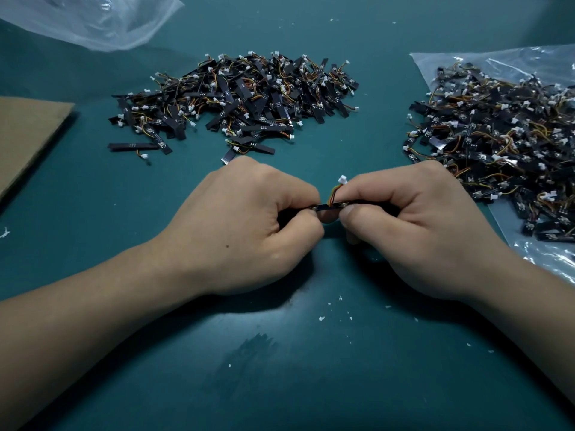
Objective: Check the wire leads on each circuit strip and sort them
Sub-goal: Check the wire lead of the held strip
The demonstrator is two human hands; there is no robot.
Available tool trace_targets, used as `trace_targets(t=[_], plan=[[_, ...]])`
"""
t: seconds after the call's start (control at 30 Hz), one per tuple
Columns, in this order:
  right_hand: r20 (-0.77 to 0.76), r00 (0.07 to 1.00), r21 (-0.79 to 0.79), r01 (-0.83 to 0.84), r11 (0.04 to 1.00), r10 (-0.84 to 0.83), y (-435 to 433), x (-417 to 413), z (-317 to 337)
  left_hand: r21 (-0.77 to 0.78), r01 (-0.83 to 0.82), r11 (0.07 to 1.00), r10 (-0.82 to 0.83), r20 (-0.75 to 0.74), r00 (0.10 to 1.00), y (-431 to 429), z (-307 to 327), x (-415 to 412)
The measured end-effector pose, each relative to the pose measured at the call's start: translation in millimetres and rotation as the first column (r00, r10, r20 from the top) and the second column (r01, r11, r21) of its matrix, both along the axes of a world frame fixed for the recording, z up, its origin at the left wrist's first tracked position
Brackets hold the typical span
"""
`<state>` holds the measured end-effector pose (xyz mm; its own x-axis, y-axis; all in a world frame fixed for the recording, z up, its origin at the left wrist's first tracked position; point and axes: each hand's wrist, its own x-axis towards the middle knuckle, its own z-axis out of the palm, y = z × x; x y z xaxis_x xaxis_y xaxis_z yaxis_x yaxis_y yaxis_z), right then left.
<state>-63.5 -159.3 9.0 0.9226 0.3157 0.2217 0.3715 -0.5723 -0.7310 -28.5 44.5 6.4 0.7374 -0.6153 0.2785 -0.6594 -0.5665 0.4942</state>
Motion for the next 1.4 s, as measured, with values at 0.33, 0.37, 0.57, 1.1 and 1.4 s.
trace_targets(t=[0.33, 0.37, 0.57, 1.1, 1.4], plan=[[0.010, 1.000, -0.018, 0.015, 1.000, -0.015, 2.8, -1.4, 1.2, -0.011, -0.018, 1.000, 0.019, 0.010, 1.000, -0.5, 0.5, -0.4], [0.009, 1.000, -0.018, 0.015, 1.000, -0.015, 2.9, -1.4, 1.4, -0.010, -0.019, 1.000, 0.019, 0.011, 1.000, -0.5, 0.4, -0.4], [0.010, 1.000, -0.027, 0.004, 1.000, -0.003, 2.2, -1.3, 2.5, 0.005, 0.003, 1.000, -0.003, 0.021, 1.000, -0.1, 0.3, -0.8], [-0.001, 1.000, -0.041, 0.008, 0.999, -0.008, 1.2, -0.9, 0.9, 0.001, 0.008, 1.000, -0.008, 0.036, 0.999, 0.3, 0.6, -1.5], [0.000, 1.000, -0.022, -0.011, 1.000, 0.011, 1.7, -0.3, 0.8, 0.008, 0.010, 1.000, -0.010, 0.037, 0.999, 0.1, 1.0, -1.9]])
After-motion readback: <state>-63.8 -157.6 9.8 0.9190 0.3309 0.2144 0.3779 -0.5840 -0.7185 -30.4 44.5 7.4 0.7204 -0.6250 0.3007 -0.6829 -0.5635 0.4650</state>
